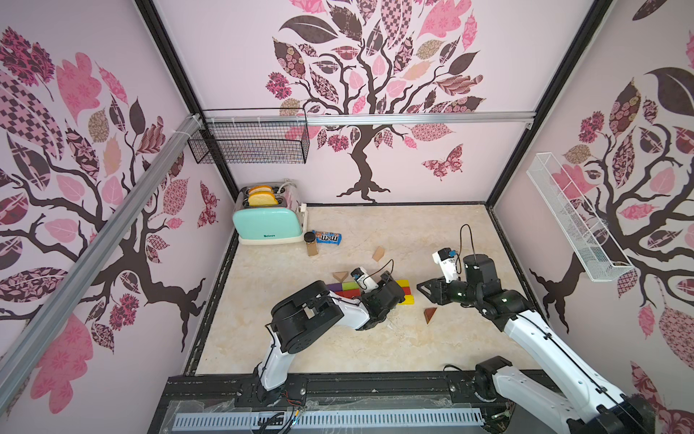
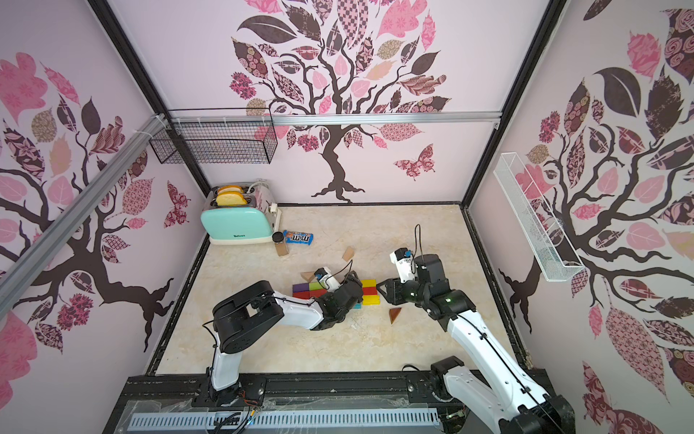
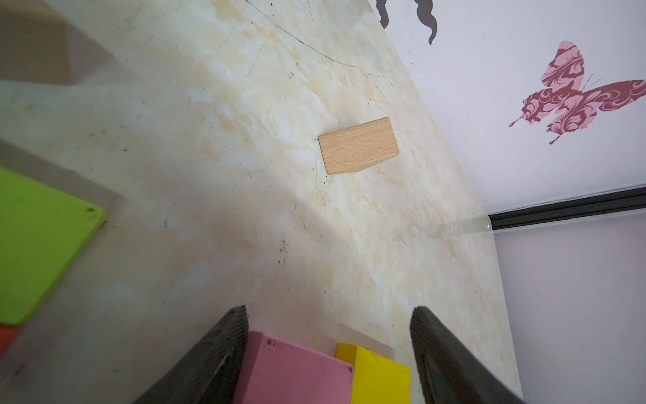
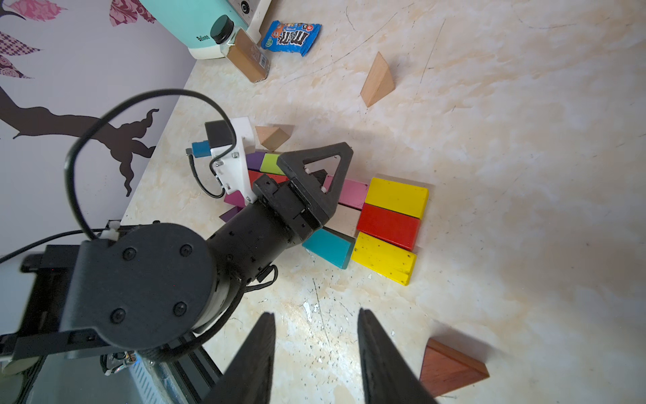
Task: Assemble a piece of candy with building blocks
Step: Adjust the building blocks at the center of the board.
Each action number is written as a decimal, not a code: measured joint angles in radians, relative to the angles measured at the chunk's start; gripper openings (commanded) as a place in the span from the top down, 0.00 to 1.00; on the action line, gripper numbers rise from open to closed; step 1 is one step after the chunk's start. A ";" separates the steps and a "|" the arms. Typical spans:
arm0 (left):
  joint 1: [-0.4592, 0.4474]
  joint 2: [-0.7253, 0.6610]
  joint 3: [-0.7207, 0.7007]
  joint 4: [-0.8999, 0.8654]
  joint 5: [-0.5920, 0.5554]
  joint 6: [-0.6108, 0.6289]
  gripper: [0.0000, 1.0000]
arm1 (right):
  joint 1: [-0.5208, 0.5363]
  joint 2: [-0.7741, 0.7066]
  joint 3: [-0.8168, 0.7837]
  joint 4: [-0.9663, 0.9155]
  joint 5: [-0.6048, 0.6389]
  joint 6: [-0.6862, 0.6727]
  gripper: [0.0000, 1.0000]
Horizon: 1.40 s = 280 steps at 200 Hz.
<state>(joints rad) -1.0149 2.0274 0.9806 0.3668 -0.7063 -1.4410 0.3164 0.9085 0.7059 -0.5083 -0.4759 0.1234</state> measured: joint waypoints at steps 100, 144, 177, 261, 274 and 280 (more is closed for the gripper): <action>0.007 0.014 0.012 0.018 0.007 0.001 0.23 | 0.000 0.000 0.000 0.000 0.008 0.000 0.58; 0.027 -0.013 -0.003 0.004 0.058 0.071 0.22 | 0.000 -0.001 0.000 -0.001 0.014 0.000 0.58; 0.071 -0.087 -0.021 -0.115 0.151 0.215 0.19 | 0.000 -0.011 0.000 -0.009 0.031 0.000 0.58; -0.029 -0.368 -0.019 -0.514 0.443 0.443 0.20 | 0.000 -0.042 0.000 -0.060 0.099 0.000 0.57; -0.070 -0.386 -0.029 -0.545 0.471 0.444 0.20 | 0.000 -0.048 0.000 -0.068 0.111 0.000 0.56; -0.085 -0.393 -0.036 -0.556 0.481 0.444 0.20 | 0.000 -0.052 0.000 -0.071 0.116 0.000 0.56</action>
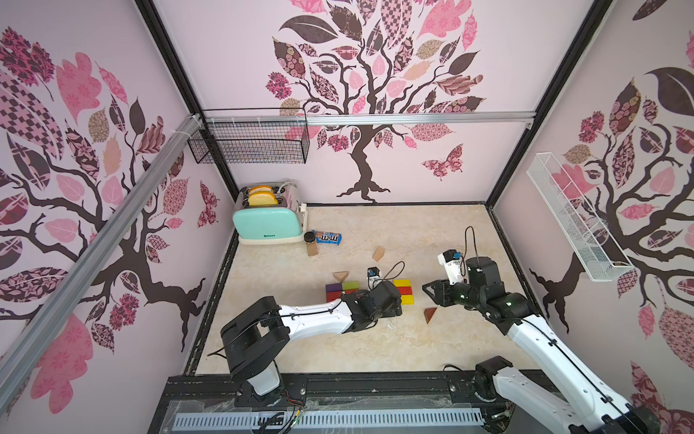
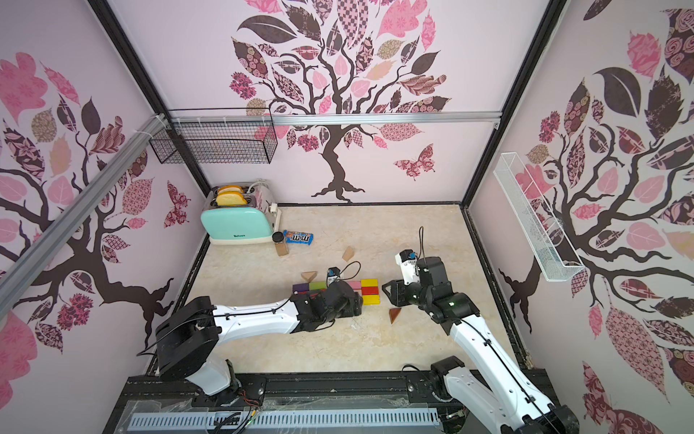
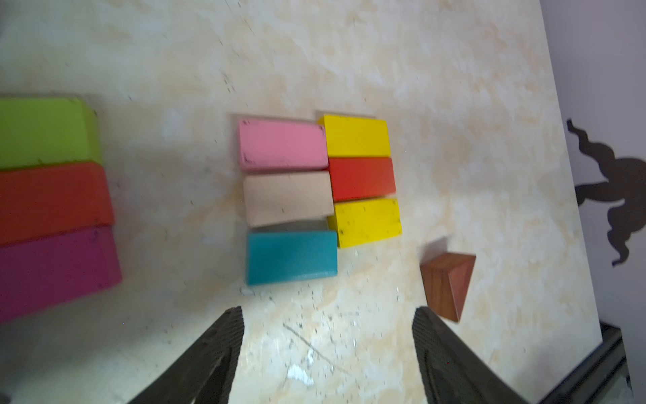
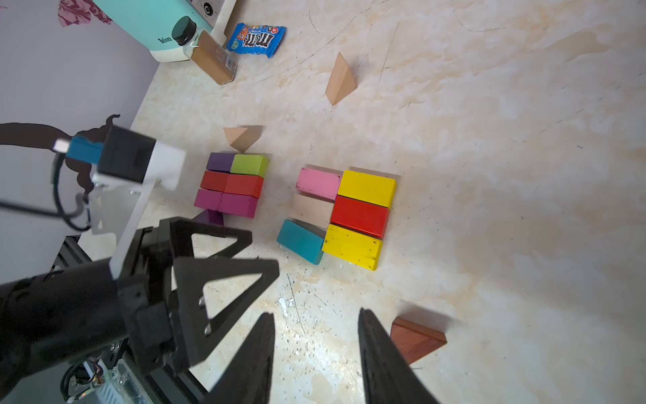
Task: Assemble a piece of candy with building blocks
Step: Adjust the building blocks at the center of the board.
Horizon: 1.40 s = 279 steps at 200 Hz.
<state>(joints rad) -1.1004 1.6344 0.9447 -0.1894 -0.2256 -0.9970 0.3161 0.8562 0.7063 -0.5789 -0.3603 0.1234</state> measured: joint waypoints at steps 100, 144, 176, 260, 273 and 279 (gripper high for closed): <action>-0.036 0.129 -0.003 0.057 0.072 0.004 0.20 | 0.000 -0.023 0.005 -0.027 0.047 0.010 0.24; -0.017 0.171 0.026 0.110 0.074 0.004 0.20 | 0.000 -0.023 0.005 -0.027 0.056 0.011 0.20; 0.003 0.180 0.029 0.133 0.076 0.006 0.20 | 0.000 -0.023 0.005 -0.027 0.059 0.011 0.20; 0.023 0.212 0.050 0.181 0.082 0.012 0.20 | 0.000 -0.026 0.005 -0.028 0.074 0.011 0.20; 0.025 0.214 0.050 0.185 0.083 0.012 0.20 | 0.000 -0.026 0.005 -0.028 0.074 0.011 0.20; 0.025 0.215 0.050 0.188 0.083 0.012 0.20 | 0.000 -0.026 0.005 -0.028 0.074 0.011 0.20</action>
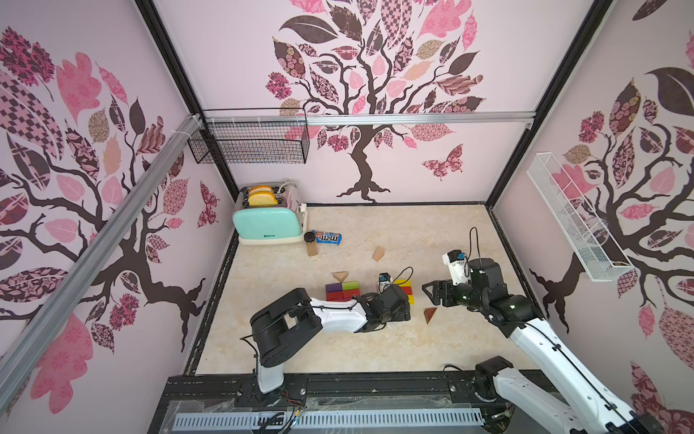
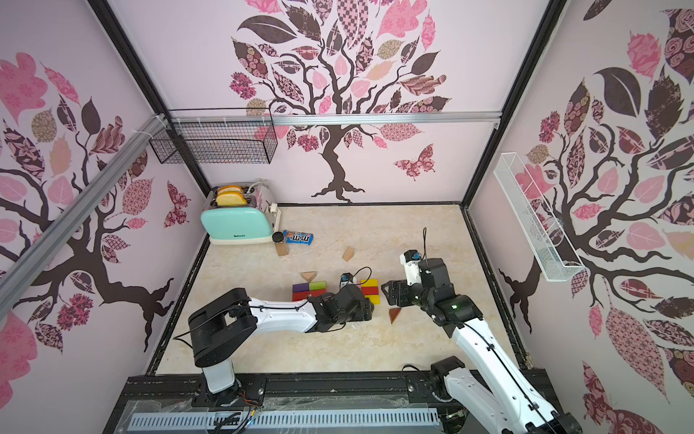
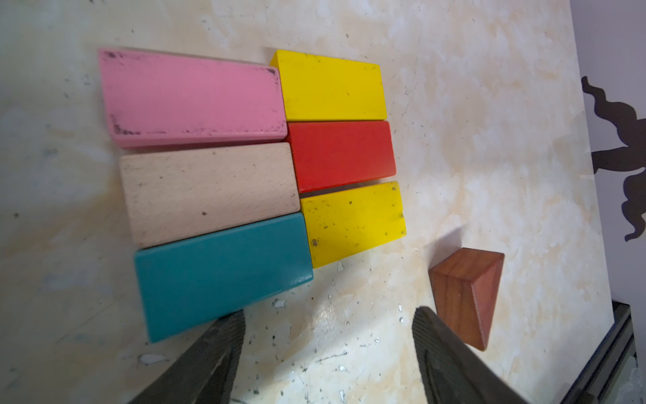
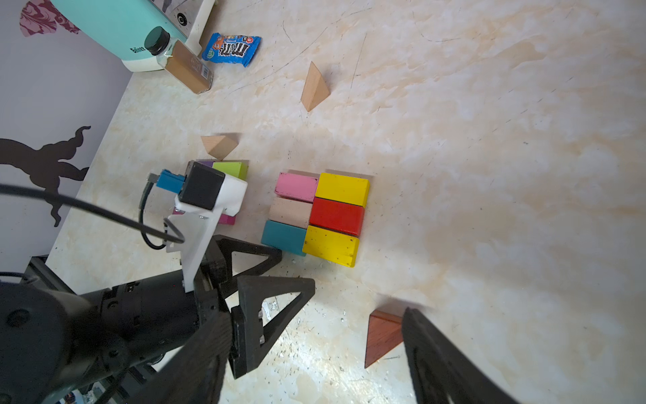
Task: Assemble a piece of candy with building blocks
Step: Adjust the building blocks at the center of the board.
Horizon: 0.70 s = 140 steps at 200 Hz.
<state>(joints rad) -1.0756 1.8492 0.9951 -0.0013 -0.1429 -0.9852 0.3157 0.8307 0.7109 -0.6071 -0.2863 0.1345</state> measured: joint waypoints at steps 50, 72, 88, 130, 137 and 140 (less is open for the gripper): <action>0.003 0.000 0.000 0.003 0.002 0.001 0.20 | 0.000 0.000 0.000 0.000 0.000 0.000 0.20; 0.003 -0.001 0.000 0.001 0.003 0.009 0.20 | 0.000 0.000 0.000 0.000 0.001 0.000 0.19; 0.005 -0.015 -0.002 -0.026 0.011 0.018 0.20 | 0.000 -0.001 0.000 -0.002 0.004 0.000 0.19; 0.018 -0.268 -0.033 -0.235 -0.015 0.066 0.10 | 0.000 -0.014 0.000 -0.006 0.023 0.000 0.16; 0.036 -0.309 -0.014 -0.270 -0.013 0.084 0.03 | 0.000 -0.013 0.000 -0.006 0.026 0.000 0.15; 0.049 -0.322 -0.002 -0.286 -0.010 0.105 0.02 | 0.000 -0.012 0.000 -0.006 0.026 0.002 0.15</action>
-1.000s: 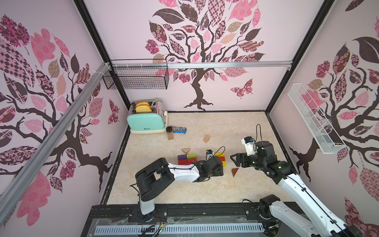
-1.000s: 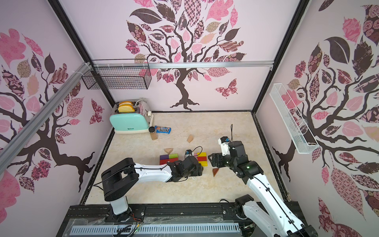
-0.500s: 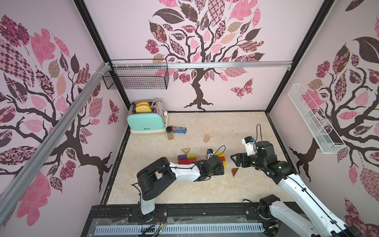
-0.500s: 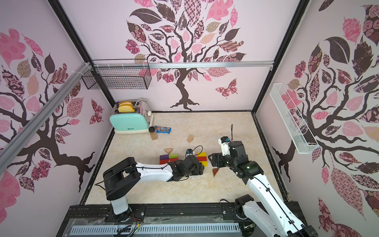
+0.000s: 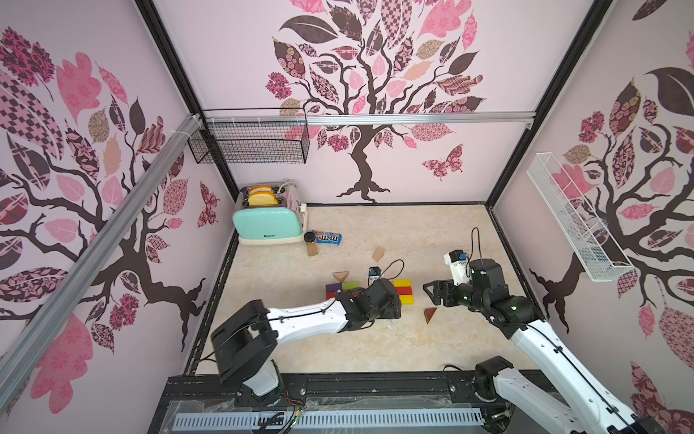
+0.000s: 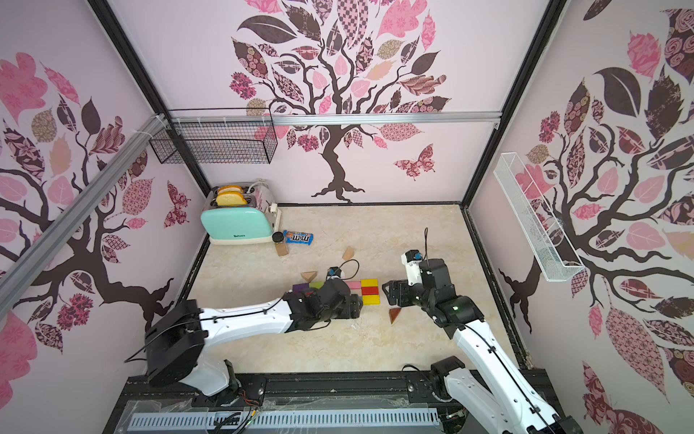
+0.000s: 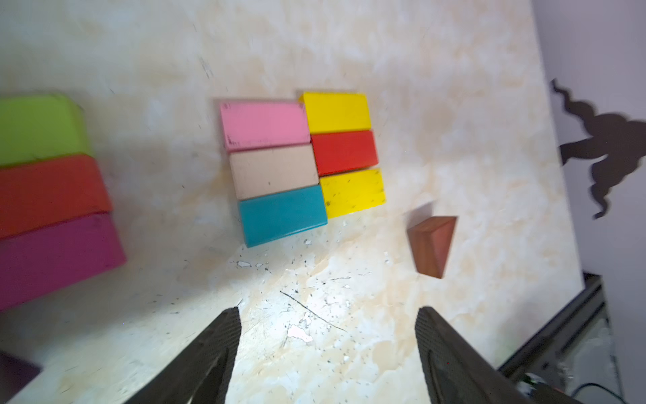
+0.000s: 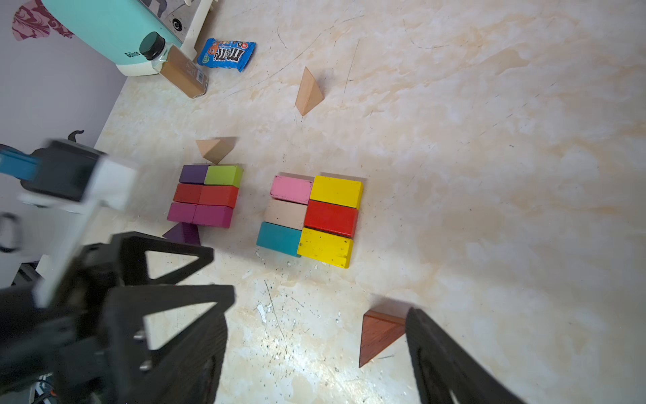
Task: Assemble a piece of candy with building blocks
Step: Adjust the building blocks at the center of the board, then adjust the building block at the center of the board.
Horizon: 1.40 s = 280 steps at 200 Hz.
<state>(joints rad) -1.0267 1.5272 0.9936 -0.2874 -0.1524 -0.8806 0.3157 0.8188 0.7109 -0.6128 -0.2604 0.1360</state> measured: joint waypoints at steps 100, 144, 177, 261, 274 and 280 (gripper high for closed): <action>0.370 0.700 0.951 -0.446 0.054 0.381 0.02 | 0.000 0.165 0.075 0.016 0.009 0.001 0.04; 0.373 0.957 1.254 -0.629 0.053 0.511 0.02 | 0.000 0.179 0.119 0.015 0.024 -0.019 0.02; 0.377 0.972 1.259 -0.677 0.061 0.565 0.22 | 0.000 0.211 0.119 0.015 0.024 -0.022 0.02; 0.396 0.972 1.217 -0.630 0.114 0.600 0.32 | 0.000 0.222 0.119 0.014 0.035 -0.028 0.03; 0.398 0.972 1.218 -0.617 0.121 0.604 0.38 | 0.000 0.222 0.119 0.014 0.038 -0.028 0.03; 0.399 0.973 1.221 -0.615 0.126 0.606 0.39 | 0.000 0.222 0.119 0.014 0.039 -0.028 0.03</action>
<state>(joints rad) -0.6281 2.5004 2.2147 -0.9020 -0.0269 -0.2745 0.3157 1.0405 0.8299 -0.5991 -0.2218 0.1081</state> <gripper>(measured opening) 0.637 0.971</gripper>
